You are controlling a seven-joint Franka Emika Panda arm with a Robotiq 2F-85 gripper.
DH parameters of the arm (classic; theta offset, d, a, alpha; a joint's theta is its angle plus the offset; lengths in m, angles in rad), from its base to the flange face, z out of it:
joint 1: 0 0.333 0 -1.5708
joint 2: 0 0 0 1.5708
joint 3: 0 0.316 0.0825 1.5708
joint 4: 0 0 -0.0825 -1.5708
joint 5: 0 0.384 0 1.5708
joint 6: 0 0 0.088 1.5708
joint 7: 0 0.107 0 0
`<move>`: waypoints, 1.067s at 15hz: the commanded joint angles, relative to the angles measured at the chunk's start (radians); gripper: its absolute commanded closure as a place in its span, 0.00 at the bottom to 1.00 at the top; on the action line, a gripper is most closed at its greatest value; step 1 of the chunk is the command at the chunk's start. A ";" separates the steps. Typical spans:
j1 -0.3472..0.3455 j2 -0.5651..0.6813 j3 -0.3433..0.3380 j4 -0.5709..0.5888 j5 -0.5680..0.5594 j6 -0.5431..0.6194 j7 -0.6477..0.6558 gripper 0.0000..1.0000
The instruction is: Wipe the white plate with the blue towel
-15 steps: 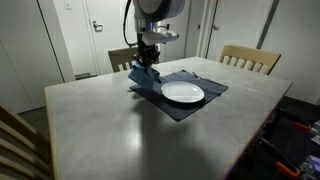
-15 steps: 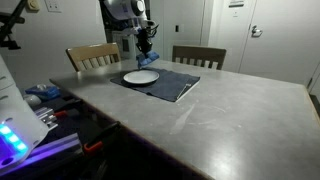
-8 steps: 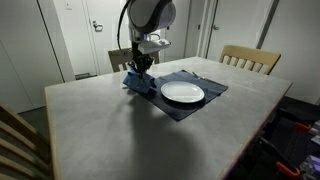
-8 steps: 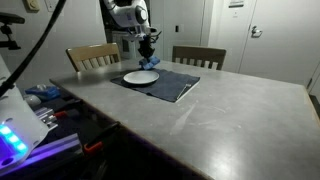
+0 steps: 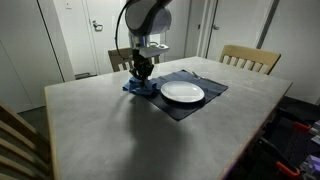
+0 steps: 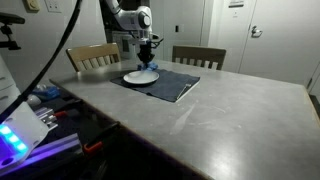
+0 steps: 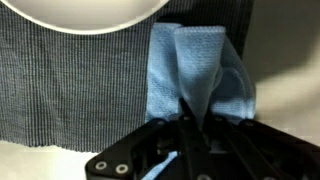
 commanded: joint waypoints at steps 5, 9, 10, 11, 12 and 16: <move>-0.023 0.094 0.030 0.146 0.043 -0.126 -0.053 0.97; -0.026 0.076 0.030 0.141 0.052 -0.156 -0.050 0.64; -0.029 0.059 0.031 0.124 0.056 -0.160 -0.052 0.63; -0.031 0.049 0.031 0.114 0.059 -0.163 -0.053 0.59; -0.031 0.037 0.031 0.102 0.062 -0.162 -0.050 0.51; -0.029 -0.013 0.028 0.056 0.059 -0.147 -0.047 0.23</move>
